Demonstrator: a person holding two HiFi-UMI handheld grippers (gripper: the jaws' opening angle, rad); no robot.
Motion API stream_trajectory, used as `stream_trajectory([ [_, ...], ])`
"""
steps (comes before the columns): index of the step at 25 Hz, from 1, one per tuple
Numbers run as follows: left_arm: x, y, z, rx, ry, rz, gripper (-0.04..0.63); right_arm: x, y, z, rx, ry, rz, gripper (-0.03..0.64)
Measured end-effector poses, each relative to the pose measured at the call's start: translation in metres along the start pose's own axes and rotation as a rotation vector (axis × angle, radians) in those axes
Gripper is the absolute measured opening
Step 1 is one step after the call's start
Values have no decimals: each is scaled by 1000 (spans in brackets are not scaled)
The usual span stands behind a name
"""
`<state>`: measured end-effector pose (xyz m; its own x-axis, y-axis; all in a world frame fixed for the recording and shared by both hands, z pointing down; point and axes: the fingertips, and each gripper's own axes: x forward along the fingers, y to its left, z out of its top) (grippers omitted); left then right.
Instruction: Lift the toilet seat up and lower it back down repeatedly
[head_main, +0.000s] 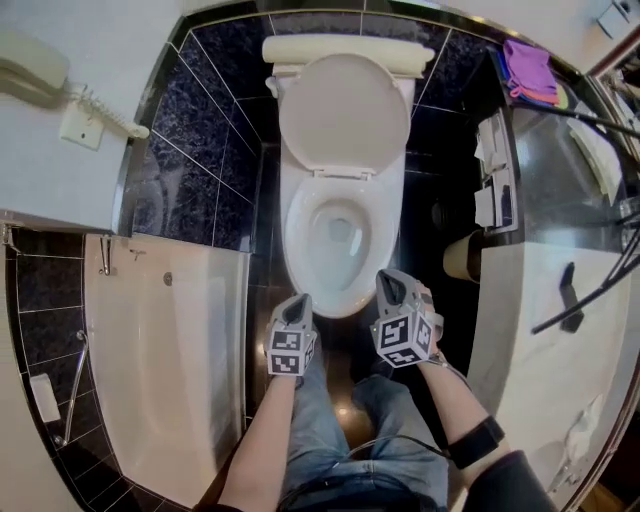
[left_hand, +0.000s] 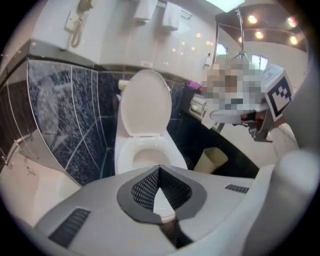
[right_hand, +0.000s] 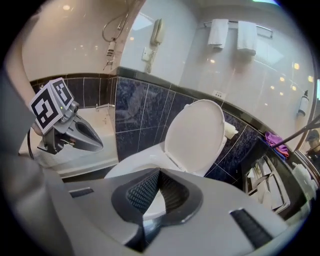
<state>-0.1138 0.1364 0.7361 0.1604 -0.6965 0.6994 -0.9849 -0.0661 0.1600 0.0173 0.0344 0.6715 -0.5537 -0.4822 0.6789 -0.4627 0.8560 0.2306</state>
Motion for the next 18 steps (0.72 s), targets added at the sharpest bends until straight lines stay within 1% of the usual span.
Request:
stream_trajectory([
  [4,-69,0,96,15,-107,11,-3,-53,-34,72,116,-79,-18,20],
  [8,-140,-4,170,45,-190,46,-3,-113,-58,124,184,-142,-18,20],
  [11,-186,-9,217,71,-239,56,-3,-153,-73,152,248,-196,-7,20],
  [13,-213,-10,246,82,-274,57,-3,-177,-83,167,268,-224,-4,20],
  [16,-245,-13,279,105,-317,62,-3,-211,-96,183,286,-265,0,20],
  [18,-261,-14,295,105,-343,62,-3,-227,-106,187,293,-292,-5,20],
])
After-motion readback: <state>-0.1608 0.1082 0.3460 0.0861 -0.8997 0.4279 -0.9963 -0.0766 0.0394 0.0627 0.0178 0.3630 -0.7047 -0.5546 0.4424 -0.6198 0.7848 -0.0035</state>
